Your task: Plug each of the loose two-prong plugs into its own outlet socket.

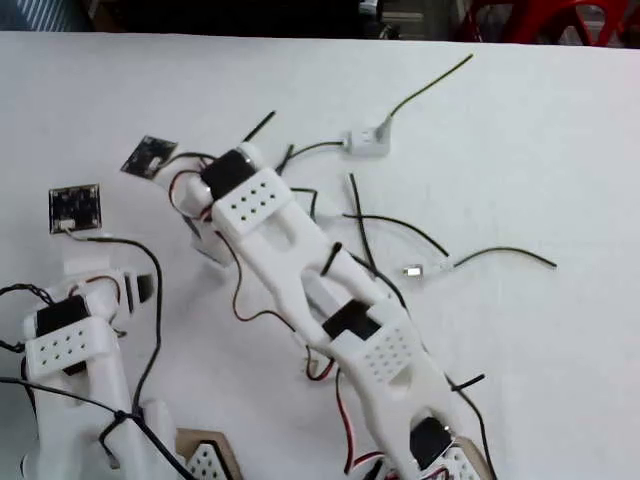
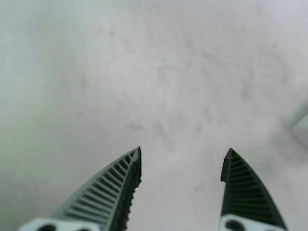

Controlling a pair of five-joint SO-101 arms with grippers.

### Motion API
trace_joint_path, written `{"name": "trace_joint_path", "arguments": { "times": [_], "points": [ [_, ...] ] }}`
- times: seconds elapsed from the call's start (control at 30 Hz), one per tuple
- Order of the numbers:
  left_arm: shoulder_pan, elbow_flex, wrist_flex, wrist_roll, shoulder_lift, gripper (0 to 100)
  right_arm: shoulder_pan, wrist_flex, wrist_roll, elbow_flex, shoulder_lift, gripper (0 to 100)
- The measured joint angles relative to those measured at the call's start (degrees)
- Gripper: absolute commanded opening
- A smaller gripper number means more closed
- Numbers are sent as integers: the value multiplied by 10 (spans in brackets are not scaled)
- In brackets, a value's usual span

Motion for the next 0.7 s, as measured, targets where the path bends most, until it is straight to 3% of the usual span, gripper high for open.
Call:
{"name": "trace_joint_path", "arguments": {
  "times": [0.7],
  "points": [
    [0, 2, -4, 0, 0, 271, -17, -19, -24, 4, 52, 17]
  ]
}}
